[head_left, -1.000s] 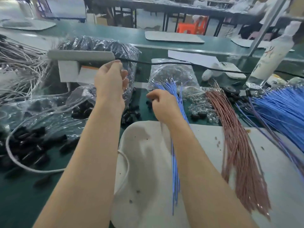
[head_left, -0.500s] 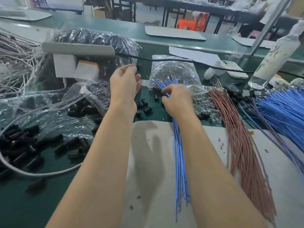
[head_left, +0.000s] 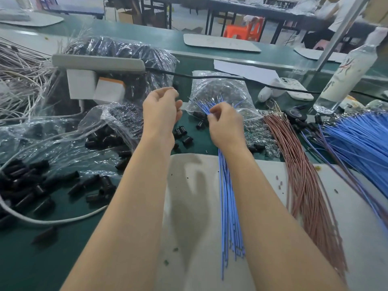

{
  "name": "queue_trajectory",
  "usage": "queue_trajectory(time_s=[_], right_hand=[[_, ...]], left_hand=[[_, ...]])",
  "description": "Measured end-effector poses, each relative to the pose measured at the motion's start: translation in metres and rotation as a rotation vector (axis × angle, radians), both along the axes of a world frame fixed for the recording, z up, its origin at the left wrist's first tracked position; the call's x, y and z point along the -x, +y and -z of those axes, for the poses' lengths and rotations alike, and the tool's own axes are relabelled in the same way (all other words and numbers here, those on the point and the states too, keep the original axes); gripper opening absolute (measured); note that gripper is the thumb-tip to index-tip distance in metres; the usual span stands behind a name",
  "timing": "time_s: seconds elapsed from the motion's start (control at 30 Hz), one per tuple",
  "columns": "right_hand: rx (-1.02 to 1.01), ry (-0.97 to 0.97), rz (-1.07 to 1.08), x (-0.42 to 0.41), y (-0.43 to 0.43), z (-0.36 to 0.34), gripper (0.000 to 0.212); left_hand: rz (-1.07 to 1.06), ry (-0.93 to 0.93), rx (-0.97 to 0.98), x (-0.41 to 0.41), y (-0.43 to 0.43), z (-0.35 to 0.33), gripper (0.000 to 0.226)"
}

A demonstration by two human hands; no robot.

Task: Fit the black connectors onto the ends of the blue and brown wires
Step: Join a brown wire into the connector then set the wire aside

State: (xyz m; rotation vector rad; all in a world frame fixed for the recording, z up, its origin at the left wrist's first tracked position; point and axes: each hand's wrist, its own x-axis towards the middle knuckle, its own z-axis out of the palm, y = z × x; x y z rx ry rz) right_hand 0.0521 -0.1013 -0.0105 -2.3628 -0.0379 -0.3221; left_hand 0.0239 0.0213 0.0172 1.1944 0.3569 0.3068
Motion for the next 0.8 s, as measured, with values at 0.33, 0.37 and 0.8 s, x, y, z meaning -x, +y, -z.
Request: queue_trajectory(time_s=[0.33,0.37,0.8], right_hand=[[-0.309,-0.095,-0.185,0.051,-0.063,-0.016,0.016],[-0.302,-0.078,-0.196,0.055,-0.068,-0.014,0.016],[0.264,0.253,0.033,0.058,-0.067,0.022,0.038]], left_hand=[[0.441,0.115,-0.269,0.015,-0.056,0.015,0.028],[0.469,0.112,-0.259,0.018,-0.06,0.018,0.025],[0.244,0.026,0.307,0.028,-0.072,0.046,0.009]])
